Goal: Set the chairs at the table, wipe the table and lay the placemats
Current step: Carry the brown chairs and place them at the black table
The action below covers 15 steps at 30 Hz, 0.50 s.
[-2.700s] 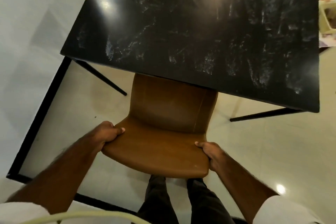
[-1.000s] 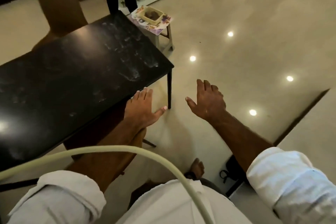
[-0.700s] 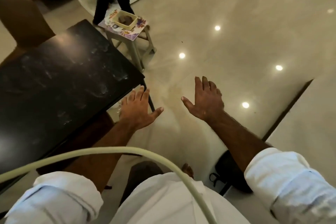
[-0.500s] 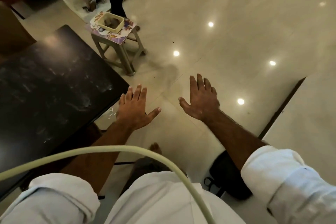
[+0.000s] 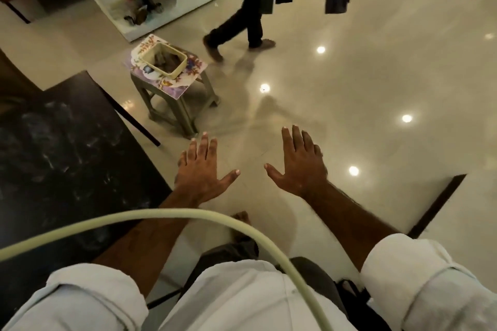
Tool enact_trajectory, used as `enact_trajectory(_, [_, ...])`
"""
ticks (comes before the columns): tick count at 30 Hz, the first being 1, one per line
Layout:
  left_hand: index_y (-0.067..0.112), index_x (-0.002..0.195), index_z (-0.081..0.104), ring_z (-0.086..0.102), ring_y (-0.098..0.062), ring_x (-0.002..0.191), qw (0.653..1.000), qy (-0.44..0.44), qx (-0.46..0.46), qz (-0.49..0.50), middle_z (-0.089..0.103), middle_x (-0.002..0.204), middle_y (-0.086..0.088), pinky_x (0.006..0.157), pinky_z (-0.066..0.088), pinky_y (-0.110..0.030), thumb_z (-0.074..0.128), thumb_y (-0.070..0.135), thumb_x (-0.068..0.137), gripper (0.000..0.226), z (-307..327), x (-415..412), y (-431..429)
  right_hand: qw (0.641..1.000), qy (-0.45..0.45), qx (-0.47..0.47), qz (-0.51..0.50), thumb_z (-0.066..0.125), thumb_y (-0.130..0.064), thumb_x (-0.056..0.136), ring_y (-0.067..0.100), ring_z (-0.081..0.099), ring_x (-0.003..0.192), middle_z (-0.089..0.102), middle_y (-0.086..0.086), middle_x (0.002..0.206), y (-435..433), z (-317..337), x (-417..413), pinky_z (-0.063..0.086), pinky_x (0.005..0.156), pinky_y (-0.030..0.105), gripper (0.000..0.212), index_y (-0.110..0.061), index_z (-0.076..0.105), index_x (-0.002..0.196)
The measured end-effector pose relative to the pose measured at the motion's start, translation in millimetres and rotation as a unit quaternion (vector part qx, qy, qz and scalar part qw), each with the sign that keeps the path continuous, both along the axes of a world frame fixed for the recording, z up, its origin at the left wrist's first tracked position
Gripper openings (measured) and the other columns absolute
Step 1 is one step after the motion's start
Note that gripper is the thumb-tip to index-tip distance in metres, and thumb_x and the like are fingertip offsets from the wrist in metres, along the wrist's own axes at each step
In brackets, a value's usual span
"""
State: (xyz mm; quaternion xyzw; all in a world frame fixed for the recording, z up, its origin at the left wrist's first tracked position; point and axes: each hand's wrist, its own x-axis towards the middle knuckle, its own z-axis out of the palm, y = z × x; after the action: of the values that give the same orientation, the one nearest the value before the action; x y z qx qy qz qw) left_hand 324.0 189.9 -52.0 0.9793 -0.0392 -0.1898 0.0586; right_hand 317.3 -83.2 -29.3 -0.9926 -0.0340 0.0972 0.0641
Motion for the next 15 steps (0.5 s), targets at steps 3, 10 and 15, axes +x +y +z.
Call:
enact_trajectory(3, [0.019, 0.174, -0.012, -0.012, -0.037, 0.169, 1.000, 0.014, -0.018, 0.018, -0.019, 0.182, -0.008, 0.135, 0.007, -0.061, 0.028, 0.092, 0.094, 0.116, 9, 52, 4, 1.000, 0.014, 0.008, 0.008, 0.047, -0.084, 0.092, 0.045, 0.022, 0.165, 0.016, 0.020, 0.181, 3, -1, 60, 0.036, 0.124, 0.063, 0.114, -0.015, 0.009, 0.175])
enact_trajectory(10, [0.020, 0.171, 0.027, 0.023, -0.038, 0.166, 0.995, -0.032, -0.041, 0.081, 0.019, 0.182, -0.011, 0.131, 0.027, -0.060, 0.036, 0.038, 0.114, 0.061, -1, 163, -1, 0.998, 0.018, 0.013, 0.064, 0.043, -0.085, 0.093, 0.043, 0.018, 0.166, 0.012, 0.019, 0.182, 4, -5, 196, 0.033, 0.126, 0.062, 0.113, -0.016, 0.007, 0.175])
enact_trajectory(15, [0.014, 0.124, 0.074, 0.074, -0.043, 0.098, 0.981, -0.140, -0.039, 0.125, 0.076, 0.123, -0.013, 0.085, 0.060, -0.053, 0.060, 0.008, 0.102, 0.026, -4, 247, -19, 0.992, 0.019, 0.001, 0.127, 0.040, -0.085, 0.095, 0.042, 0.016, 0.167, 0.004, 0.018, 0.183, -4, -16, 301, 0.032, 0.128, 0.062, 0.112, -0.017, 0.001, 0.175])
